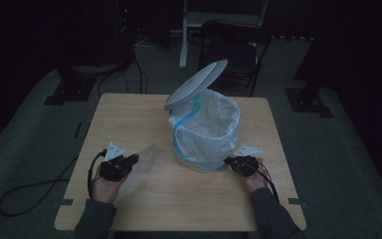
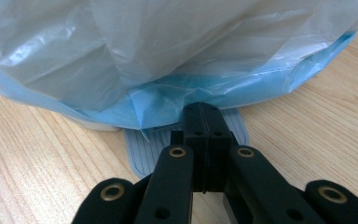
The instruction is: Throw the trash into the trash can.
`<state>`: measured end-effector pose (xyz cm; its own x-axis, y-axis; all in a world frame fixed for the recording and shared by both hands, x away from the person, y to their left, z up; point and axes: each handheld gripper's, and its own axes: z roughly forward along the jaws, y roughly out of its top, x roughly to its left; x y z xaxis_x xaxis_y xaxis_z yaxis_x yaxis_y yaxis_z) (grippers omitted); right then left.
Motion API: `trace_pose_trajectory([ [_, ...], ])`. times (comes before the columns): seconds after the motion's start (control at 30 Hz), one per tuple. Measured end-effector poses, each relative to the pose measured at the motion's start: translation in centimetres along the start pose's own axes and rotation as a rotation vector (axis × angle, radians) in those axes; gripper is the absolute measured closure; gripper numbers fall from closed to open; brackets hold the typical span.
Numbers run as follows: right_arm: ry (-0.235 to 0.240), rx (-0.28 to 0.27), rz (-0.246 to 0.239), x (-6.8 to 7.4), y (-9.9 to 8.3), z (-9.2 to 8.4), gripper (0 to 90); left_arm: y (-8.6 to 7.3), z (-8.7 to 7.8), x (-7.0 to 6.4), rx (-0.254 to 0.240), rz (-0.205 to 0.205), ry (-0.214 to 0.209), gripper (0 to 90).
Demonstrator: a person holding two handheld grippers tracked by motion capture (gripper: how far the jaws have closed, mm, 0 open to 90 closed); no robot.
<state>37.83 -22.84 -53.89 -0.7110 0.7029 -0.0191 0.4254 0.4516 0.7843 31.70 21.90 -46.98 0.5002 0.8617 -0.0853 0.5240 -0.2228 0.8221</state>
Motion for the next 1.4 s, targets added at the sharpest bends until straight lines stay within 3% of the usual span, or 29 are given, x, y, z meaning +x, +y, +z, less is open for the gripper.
trace_pose_trajectory([
  [0.33,0.003,-0.002,0.003,-0.1,0.0,0.0,90.0,0.5,-0.5,0.1,-0.017,-0.001,-0.009,87.2],
  [1.17,0.001,-0.001,0.002,0.0,0.0,0.0,90.0,2.5,-2.9,0.0,-0.079,-0.021,-0.096,87.1],
  [1.4,0.001,-0.002,0.004,0.0,0.0,0.0,90.0,4.1,-4.2,0.4,-0.097,-0.004,-0.109,87.1],
])
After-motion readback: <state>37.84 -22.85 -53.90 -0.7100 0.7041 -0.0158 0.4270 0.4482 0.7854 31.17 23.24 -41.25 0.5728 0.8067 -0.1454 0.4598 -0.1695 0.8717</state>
